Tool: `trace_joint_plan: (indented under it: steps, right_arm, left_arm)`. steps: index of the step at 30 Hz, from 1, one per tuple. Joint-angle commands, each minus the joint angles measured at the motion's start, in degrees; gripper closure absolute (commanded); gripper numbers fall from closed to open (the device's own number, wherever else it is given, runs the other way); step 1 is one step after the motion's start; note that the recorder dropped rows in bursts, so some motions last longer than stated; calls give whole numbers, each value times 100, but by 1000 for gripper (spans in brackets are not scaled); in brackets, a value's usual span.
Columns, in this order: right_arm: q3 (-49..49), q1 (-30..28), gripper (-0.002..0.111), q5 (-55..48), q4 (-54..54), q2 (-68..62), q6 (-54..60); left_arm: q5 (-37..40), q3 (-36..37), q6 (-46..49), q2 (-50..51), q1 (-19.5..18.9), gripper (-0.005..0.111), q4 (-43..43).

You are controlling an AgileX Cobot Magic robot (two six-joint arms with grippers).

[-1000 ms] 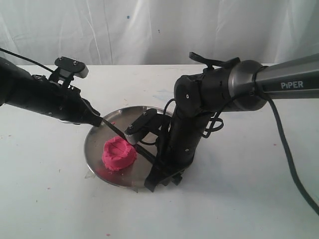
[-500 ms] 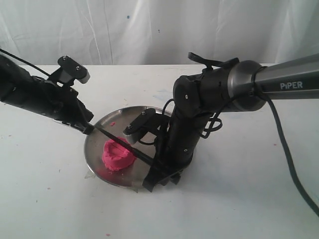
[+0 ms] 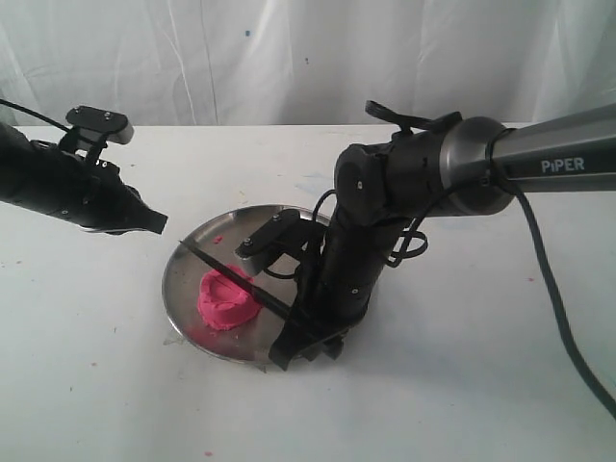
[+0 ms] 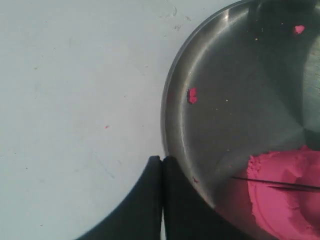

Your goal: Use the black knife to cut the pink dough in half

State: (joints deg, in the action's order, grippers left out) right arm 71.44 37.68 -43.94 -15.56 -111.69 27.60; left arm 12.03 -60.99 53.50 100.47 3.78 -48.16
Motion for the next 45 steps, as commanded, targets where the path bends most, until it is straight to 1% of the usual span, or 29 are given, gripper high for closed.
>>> trace_joint_plan:
  steps: [1,8,11,13,17,19,23,27,31,38,41,45]
  right_arm:
    - [-13,-4,108,-80,-48,19,67]
    - [-13,-4,108,-88,-72,19,67]
    - [-13,-4,108,-113,-85,19,67]
    - [-13,-4,108,-113,-85,19,67]
    - [-13,-4,108,-113,-85,19,67]
    - [-13,-4,108,-98,-85,19,67]
    - [-13,-4,108,-59,-85,19,67]
    - [-13,-4,108,-35,-85,19,67]
    - [-13,-4,108,10,-85,19,67]
    - [-13,-4,108,25,-142,-400,67]
    - [-13,-4,108,74,-152,-438,67]
    - [-13,-4,108,51,-178,-428,67]
  left_arm:
    - [161,35,51,-53,33,107,-148]
    - [176,35,50,-53,33,107,-626]
    - [424,35,167,-53,33,107,-909]
    - [630,35,563,-53,33,107,-1323]
    - [1207,35,1834,-53,33,107,-2455]
    - [1348,35,2182,-43,33,107,-2769]
    - [1357,35,2229,94,33,107,-2785]
    - [1419,45,2229,463,33,107,-2785]
    - [1309,45,2229,740,33,107,-2785]
    - [1309,45,2229,814,33,107,-2763]
    - [1158,45,2431,842,33,107,-2764]
    - [1186,45,2440,1117,33,107,-2764]
